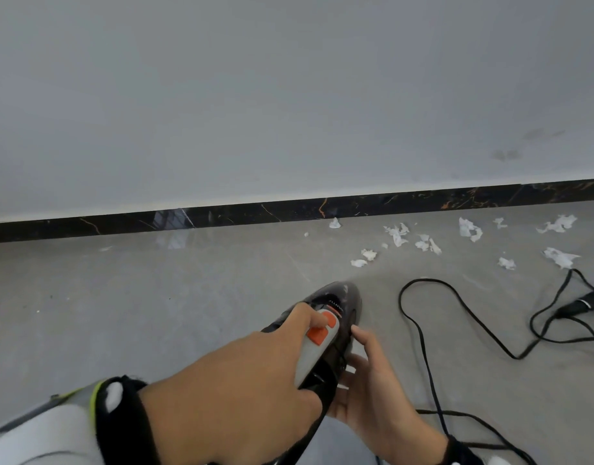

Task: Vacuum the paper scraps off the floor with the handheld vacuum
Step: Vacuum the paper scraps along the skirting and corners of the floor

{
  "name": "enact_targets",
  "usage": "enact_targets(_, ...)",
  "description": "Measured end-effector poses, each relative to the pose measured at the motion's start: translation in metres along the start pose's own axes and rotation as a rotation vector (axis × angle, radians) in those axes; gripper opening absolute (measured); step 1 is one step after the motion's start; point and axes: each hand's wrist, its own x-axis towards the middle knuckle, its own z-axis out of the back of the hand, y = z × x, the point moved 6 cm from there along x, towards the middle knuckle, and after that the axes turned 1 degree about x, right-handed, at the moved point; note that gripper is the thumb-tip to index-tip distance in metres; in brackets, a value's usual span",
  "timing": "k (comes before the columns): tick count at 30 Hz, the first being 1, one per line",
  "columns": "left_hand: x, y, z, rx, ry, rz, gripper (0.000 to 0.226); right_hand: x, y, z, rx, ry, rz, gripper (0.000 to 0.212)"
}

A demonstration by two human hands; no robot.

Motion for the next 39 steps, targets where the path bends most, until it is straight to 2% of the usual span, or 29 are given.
enact_targets(4, -0.003, -0.004, -0.004, 0.036, 0.035, 0.021, 0.061, -0.009, -0.011, 0.004, 0.036, 0.024, -0.038, 0.078)
enact_targets(9, 0.002, -0.009, -0.006, 0.029, -0.015, -0.034, 0.059, -0.009, 0.004, 0.007, 0.051, 0.019, 0.034, 0.066)
enact_targets(18, 0.041, -0.029, 0.005, -0.06, -0.079, -0.118, 0.063, 0.015, 0.052, 0.012, 0.002, -0.036, 0.152, 0.066)
enact_targets(26, 0.061, -0.033, 0.013, -0.207, -0.086, -0.086, 0.061, 0.029, 0.073, 0.01, 0.007, -0.049, 0.169, 0.072)
enact_targets(33, 0.048, -0.02, 0.011, -0.008, -0.083, -0.063, 0.071, 0.033, 0.053, -0.011, -0.014, 0.016, 0.141, 0.066)
enact_targets(39, 0.036, 0.002, 0.026, 0.028, -0.102, 0.033, 0.072, 0.044, 0.041, -0.036, -0.089, 0.064, 0.123, 0.064)
